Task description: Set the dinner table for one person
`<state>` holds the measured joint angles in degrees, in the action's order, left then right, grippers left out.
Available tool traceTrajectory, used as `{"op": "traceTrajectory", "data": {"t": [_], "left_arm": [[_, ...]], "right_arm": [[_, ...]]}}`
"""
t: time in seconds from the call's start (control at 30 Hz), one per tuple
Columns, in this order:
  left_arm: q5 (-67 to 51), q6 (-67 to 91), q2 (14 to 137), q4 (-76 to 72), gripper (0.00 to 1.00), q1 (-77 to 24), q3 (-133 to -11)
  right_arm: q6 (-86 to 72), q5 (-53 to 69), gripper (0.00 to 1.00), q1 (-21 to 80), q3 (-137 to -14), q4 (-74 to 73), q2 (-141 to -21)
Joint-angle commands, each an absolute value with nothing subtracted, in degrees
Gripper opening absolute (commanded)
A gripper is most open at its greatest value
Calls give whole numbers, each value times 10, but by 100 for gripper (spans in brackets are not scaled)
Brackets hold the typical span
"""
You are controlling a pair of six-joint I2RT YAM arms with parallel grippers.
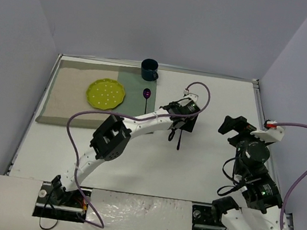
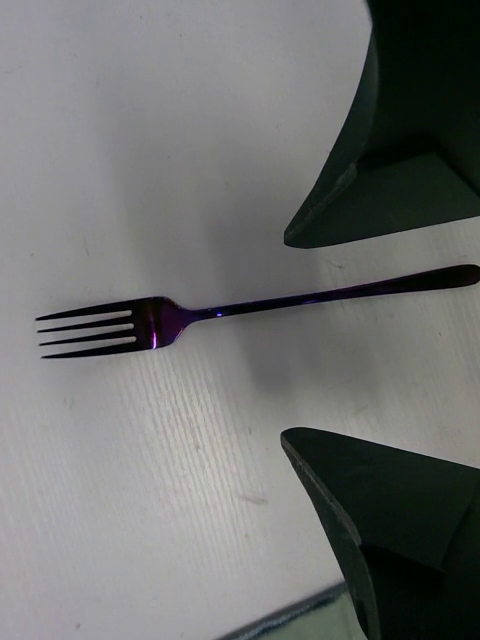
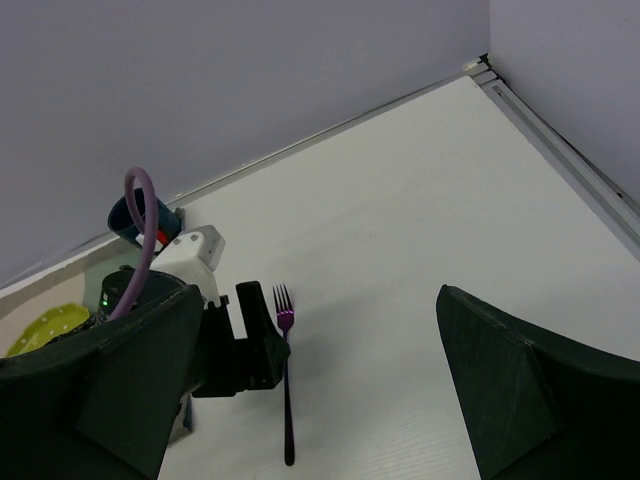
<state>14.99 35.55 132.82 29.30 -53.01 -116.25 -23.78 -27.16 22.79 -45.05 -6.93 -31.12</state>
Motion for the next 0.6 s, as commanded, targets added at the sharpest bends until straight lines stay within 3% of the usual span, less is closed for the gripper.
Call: {"op": "traceTrajectory", "data": {"t": [0.0, 0.33, 0.57], "left_arm": [[171, 352, 1333, 271, 64, -541, -1215], [174, 329, 1400, 298, 48, -541, -1267], [139, 341, 1421, 302, 30, -532, -1266]], "right_arm": [[-234, -282, 100, 225, -446, -46, -312], [-235, -265, 100, 225, -443, -57, -312], [-234, -265, 100, 225, -444, -61, -314]]}}
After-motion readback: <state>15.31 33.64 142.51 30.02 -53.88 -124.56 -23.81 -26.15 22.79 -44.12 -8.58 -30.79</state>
